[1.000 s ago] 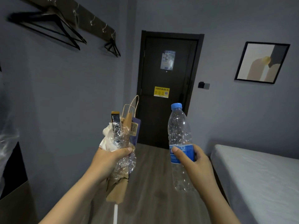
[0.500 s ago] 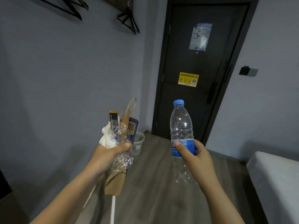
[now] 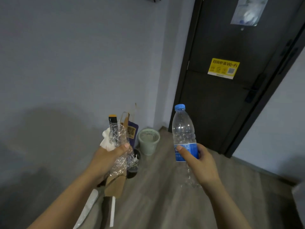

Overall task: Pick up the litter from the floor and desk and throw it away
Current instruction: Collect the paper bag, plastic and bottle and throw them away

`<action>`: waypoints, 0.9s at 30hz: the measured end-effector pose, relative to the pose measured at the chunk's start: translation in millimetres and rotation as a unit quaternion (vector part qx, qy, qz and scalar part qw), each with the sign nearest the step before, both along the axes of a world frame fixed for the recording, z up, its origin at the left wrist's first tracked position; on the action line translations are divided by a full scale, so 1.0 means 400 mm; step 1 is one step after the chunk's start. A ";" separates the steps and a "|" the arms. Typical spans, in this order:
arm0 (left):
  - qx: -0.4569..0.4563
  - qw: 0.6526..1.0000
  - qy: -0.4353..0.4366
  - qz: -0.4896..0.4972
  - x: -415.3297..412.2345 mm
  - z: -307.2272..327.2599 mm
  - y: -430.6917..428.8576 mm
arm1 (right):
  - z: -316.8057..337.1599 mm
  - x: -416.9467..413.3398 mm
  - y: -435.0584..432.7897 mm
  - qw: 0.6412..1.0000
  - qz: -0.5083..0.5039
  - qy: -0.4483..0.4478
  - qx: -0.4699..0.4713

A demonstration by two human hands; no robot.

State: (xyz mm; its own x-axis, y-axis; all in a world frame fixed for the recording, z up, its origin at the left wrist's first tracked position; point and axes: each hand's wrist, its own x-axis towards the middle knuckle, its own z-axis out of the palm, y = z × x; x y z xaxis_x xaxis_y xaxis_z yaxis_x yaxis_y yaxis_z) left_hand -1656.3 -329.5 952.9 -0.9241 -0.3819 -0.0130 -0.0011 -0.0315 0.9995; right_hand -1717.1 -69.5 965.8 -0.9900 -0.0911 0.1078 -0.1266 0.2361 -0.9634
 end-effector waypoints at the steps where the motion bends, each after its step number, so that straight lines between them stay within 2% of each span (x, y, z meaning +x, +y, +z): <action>1: -0.003 1.000 -0.006 0.003 -0.047 -0.017 -0.021 | -0.014 -0.047 -0.021 1.000 -0.001 -0.003 0.002; 6: 0.012 0.999 -0.047 0.025 -0.277 -0.079 -0.164 | -0.060 -0.271 -0.140 0.999 -0.007 -0.028 0.027; 13: -0.043 0.991 -0.124 0.006 -0.553 -0.147 -0.344 | -0.117 -0.531 -0.288 0.995 -0.002 -0.084 0.060; 20: -0.039 0.980 -0.194 0.011 -0.781 -0.237 -0.402 | -0.210 -0.771 -0.347 0.989 0.010 -0.125 0.085; 27: -0.070 0.962 -0.259 0.046 -1.046 -0.342 -0.428 | -0.327 -1.112 -0.397 0.982 0.046 -0.158 0.091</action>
State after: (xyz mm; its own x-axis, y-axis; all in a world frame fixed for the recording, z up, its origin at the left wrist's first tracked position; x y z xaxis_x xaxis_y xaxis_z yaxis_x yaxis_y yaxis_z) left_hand -2074.6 -500.8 816.2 -0.7698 -0.4924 -0.4061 -0.5043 0.0792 0.8599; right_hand -2161.8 -228.3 835.2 -0.9579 -0.1713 -0.2303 0.1434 0.4096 -0.9009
